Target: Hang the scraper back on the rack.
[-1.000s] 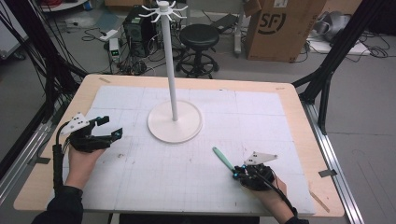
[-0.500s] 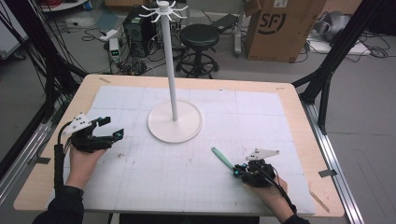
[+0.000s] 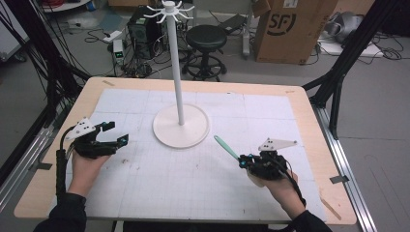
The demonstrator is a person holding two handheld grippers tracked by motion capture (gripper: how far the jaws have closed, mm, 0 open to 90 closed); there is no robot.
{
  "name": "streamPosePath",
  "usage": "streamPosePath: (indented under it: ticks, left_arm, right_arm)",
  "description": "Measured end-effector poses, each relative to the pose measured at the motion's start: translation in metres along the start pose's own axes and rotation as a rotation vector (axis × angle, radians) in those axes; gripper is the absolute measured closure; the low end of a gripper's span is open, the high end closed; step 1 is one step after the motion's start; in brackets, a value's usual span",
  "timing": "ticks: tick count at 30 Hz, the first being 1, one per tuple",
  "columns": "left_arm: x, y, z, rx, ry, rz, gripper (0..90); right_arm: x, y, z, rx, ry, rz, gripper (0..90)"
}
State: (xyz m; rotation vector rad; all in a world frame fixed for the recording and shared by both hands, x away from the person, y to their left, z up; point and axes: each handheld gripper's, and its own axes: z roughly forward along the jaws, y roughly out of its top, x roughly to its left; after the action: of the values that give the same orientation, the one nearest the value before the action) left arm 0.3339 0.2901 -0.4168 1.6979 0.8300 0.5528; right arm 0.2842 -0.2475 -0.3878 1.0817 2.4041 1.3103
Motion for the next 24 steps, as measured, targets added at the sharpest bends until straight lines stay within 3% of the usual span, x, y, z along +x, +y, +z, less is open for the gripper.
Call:
streamPosePath:
  ticks: [12, 22, 24]
  left_arm:
    - [-0.001, -0.001, 0.002, 0.005, -0.015, -0.011, 19.1]
    - [0.0, -0.002, 0.003, 0.015, -0.023, -0.01, 19.1]
    - [-0.001, -0.002, 0.003, 0.013, -0.022, -0.014, 19.1]
  right_arm:
    - [-0.009, 0.07, -0.037, -0.126, 0.084, -0.034, 80.9]
    - [-0.01, 0.129, -0.064, -0.2, 0.114, -0.074, 80.8]
    - [-0.009, 0.134, -0.066, -0.204, 0.111, -0.082, 80.9]
